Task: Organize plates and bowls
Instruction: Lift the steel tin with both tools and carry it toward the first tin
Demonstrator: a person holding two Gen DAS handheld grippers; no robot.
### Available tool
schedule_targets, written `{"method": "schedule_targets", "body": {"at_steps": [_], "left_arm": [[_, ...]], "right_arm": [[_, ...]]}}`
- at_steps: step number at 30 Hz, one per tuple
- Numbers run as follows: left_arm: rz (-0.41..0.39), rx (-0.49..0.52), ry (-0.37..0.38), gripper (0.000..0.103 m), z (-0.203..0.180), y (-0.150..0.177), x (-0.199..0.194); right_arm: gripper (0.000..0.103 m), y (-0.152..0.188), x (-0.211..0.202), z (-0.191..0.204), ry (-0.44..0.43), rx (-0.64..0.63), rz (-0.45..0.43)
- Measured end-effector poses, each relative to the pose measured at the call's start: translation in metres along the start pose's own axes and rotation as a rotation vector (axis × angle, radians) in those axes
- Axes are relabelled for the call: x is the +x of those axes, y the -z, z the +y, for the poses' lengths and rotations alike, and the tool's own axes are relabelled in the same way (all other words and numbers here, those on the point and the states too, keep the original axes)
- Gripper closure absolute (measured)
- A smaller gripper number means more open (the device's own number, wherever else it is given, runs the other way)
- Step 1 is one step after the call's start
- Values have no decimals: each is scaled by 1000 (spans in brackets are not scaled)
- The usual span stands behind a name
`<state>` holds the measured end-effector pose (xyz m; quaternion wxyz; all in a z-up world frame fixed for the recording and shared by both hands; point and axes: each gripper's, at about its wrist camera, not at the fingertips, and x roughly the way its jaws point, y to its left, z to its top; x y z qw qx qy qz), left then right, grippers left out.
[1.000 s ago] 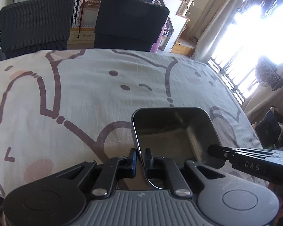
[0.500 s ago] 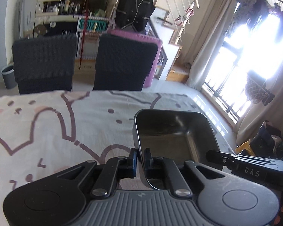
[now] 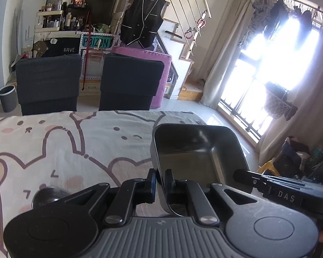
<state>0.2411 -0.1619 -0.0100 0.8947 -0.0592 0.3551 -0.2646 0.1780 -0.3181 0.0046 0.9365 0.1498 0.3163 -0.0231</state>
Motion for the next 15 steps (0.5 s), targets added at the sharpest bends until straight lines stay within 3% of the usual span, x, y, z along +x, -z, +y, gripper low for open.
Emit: {"method": "schedule_targets", "body": {"at_steps": [5,11,15], "left_arm": [[21,-21,0,94,5,15,-5],[62,-31,-9,94,15,32,-2],[125,-35,1,95,19,46,16]], "right_arm": [[98,20,-9,1,-8,39,6],[98,24,-1,11,-13,-28,58],[98,31,2,19,34,-96,114]]}}
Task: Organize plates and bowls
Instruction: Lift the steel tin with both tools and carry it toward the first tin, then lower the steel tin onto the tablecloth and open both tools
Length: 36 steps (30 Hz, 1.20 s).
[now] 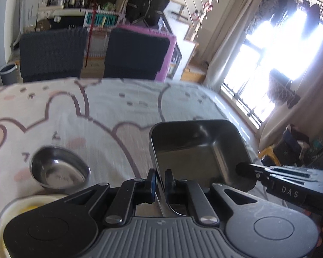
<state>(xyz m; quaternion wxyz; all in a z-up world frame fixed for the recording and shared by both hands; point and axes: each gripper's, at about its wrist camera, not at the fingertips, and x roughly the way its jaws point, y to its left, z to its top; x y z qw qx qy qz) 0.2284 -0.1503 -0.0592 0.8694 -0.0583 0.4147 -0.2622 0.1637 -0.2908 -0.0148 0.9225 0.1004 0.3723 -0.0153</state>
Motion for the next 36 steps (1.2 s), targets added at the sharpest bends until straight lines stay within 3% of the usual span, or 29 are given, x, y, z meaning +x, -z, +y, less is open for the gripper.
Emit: {"method": "schedule_targets", "body": {"at_steps": [10,18,29,36], "left_arm": [[113,48,9,95,-7,17,41],[182,79,-9,94,-7,28,60],[213,115,-18,92,-11,32,69],[212,191,-52,91,-18,35,72]], "right_arm": [[97,13,9,0,113,-39,95],[96,15,20,3,150,-80,159],[96,16,38,5,188,-129,221],[96,17,48,12,221,-178,251]]}}
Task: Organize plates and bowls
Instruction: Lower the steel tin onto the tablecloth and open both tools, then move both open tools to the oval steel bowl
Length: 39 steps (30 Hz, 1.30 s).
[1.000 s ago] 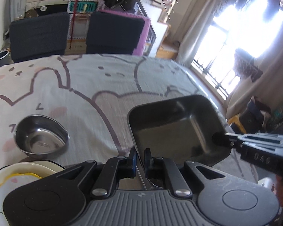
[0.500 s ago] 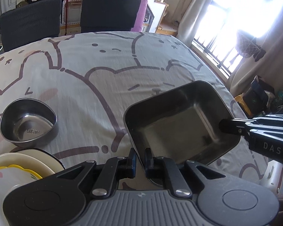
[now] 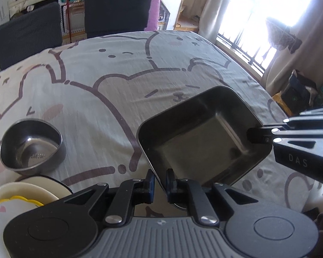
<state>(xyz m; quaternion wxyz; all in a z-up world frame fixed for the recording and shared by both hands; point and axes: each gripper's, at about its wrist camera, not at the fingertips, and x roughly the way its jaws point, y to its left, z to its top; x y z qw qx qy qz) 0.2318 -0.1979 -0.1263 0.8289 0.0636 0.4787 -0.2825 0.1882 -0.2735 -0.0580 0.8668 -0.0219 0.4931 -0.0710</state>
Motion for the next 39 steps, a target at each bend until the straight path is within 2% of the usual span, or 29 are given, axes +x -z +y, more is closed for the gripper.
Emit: {"method": "schedule_targets", "body": {"at_steps": [9,13,20,34,39], "left_arm": [[-13,82,1,88,-7,0,2],[-2,101,-8,88,-7,2,5],[17,102,3,85,-6,3,9],[27,87,9,81,-1,-2,19],[31,89,11,81,-1,-5,20]], "right_arm": [[99,0,17,-6,12,-13,51],[97,1,21,-1,33,-63,62],[82,1,33,-13,26,-21,107],[70,2,63,-36,-38,72,173],[69,2,69,-42,-53,96,184]]}}
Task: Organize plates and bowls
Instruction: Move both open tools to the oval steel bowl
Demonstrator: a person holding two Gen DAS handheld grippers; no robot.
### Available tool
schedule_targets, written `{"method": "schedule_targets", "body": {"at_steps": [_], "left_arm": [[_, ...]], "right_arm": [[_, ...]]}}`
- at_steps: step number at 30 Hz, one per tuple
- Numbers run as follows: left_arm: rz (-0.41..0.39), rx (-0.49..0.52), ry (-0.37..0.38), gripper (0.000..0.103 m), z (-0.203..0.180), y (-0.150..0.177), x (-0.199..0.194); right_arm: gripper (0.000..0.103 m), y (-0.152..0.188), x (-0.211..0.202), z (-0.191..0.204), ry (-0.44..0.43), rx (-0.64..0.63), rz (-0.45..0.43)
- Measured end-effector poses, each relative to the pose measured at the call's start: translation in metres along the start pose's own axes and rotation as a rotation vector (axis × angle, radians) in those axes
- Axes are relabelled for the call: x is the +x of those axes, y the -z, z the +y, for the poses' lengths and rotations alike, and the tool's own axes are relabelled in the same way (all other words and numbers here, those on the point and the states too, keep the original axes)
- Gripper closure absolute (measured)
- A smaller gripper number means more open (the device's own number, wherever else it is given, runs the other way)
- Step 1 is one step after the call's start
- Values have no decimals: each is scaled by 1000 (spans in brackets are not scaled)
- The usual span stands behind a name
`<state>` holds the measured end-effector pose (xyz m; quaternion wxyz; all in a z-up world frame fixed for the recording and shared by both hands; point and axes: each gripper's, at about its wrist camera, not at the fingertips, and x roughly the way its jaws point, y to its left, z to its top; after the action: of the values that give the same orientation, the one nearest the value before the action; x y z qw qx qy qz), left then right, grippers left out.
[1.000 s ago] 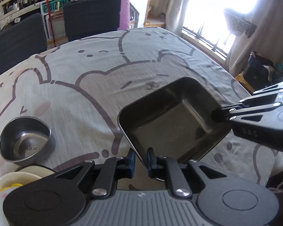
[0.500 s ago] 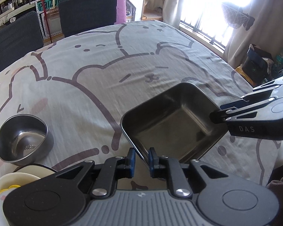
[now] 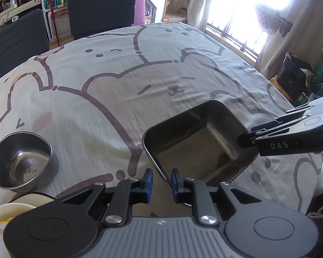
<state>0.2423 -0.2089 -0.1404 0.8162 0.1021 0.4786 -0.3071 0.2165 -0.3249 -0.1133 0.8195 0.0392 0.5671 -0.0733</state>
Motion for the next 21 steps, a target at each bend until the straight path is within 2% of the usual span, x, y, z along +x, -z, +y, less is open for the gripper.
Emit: {"method": "schedule_targets", "body": {"at_steps": [4,9,17,19,21], "left_arm": [[5,-11,16,81,3,-1,0],[7,-14,20,80,3,-1,0],[17,-32,19,80,4,-3,-1],[21,-44,17,77,5,-3,-1],[21,-46,12,68,5,-3,-1]], "right_arm": [[61,0,5,-8,-23,31,13],[60,0,10,-18,-64,69,20],[58,1,7,-8,-28,27,15],[58,3,5,-7,-39,18,10],[58,4,0,-7,-64,19,-7]]}}
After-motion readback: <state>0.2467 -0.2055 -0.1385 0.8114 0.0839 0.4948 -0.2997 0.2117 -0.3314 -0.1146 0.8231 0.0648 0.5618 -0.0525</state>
